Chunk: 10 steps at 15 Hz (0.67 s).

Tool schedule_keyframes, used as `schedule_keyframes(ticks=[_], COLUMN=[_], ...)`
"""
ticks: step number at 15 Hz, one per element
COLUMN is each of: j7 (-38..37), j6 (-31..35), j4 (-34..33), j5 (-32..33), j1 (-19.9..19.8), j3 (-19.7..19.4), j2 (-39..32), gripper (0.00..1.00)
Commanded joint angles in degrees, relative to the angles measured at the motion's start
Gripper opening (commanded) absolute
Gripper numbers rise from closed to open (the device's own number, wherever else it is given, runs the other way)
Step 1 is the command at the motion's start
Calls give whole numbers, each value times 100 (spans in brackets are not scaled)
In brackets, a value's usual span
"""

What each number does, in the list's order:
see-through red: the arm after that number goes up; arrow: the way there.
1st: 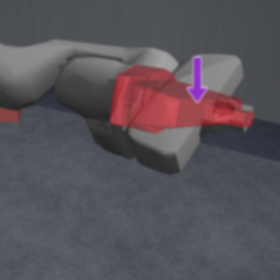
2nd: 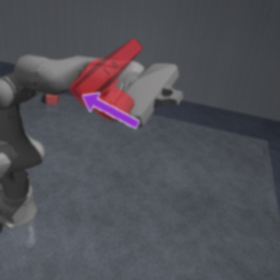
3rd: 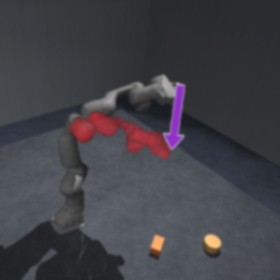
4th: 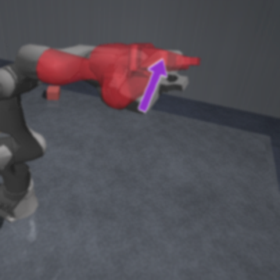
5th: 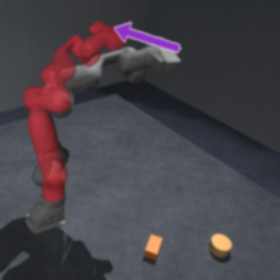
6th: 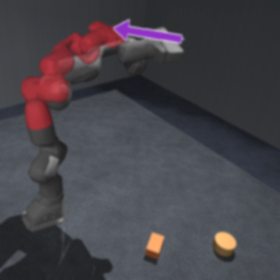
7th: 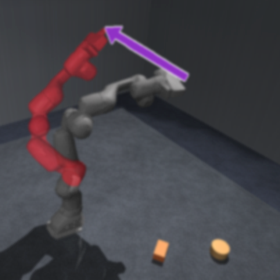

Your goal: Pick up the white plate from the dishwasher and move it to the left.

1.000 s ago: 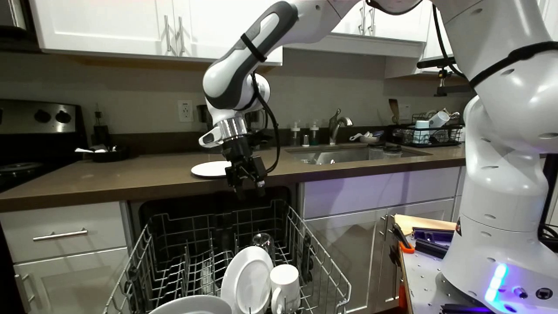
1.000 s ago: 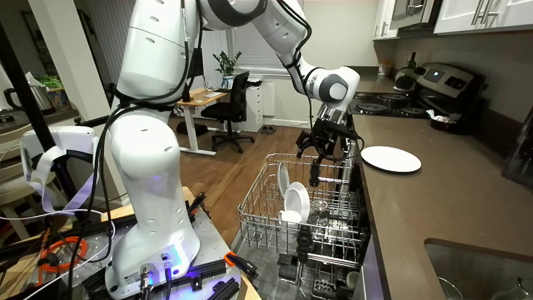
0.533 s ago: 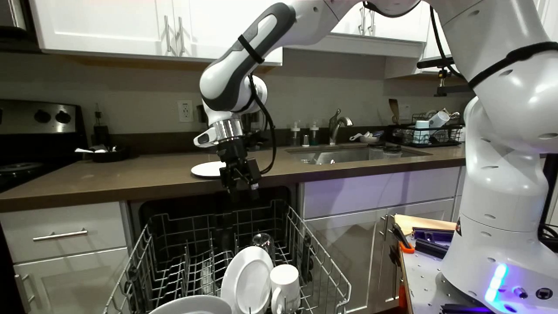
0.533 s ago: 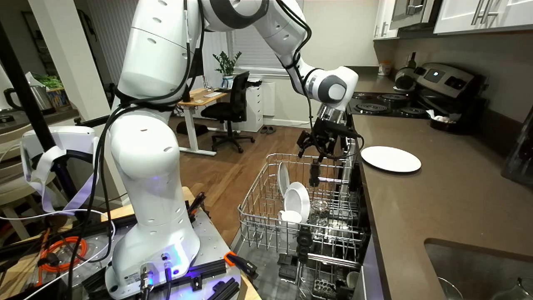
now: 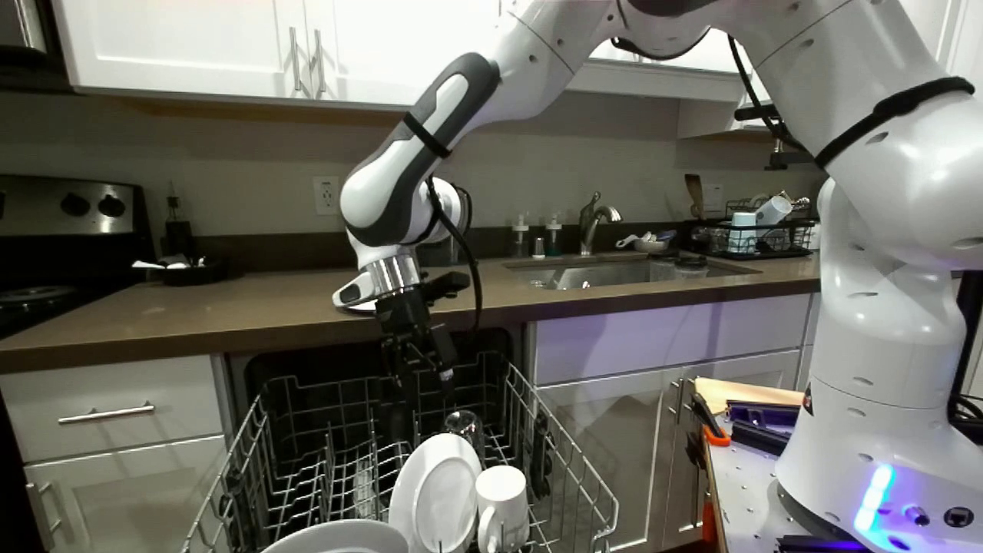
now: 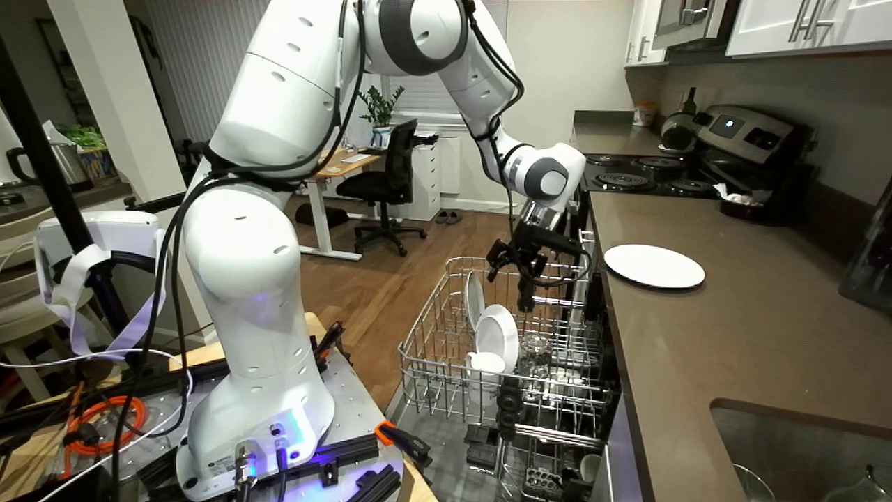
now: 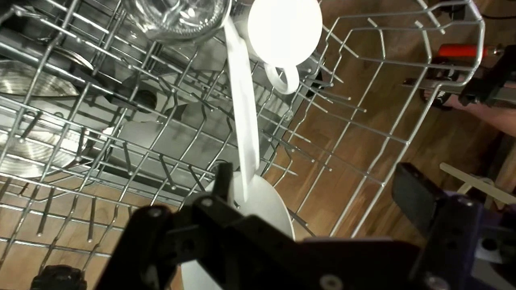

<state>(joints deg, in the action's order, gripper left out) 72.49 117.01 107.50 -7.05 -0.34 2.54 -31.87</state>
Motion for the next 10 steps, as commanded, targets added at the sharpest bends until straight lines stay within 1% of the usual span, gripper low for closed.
schedule_keyframes(ticks=[1,5,6,7,8,9,10], j7=[-120,-59,-50,-45,-31,-53,-49], j6=[138,136,139,139,144,153,154], j4=[-375,-645,-696,-752,-791,-845,-885], j5=[91,68,68,64,56,53,53], j1=[-111,-156,-164,-174,-187,-174,-176], j3=[220,348,372,393,419,448,468], j2=[-527,-977,-1064,-1147,-1217,-1317,-1381], gripper=[100,99,92,91,88,80,85])
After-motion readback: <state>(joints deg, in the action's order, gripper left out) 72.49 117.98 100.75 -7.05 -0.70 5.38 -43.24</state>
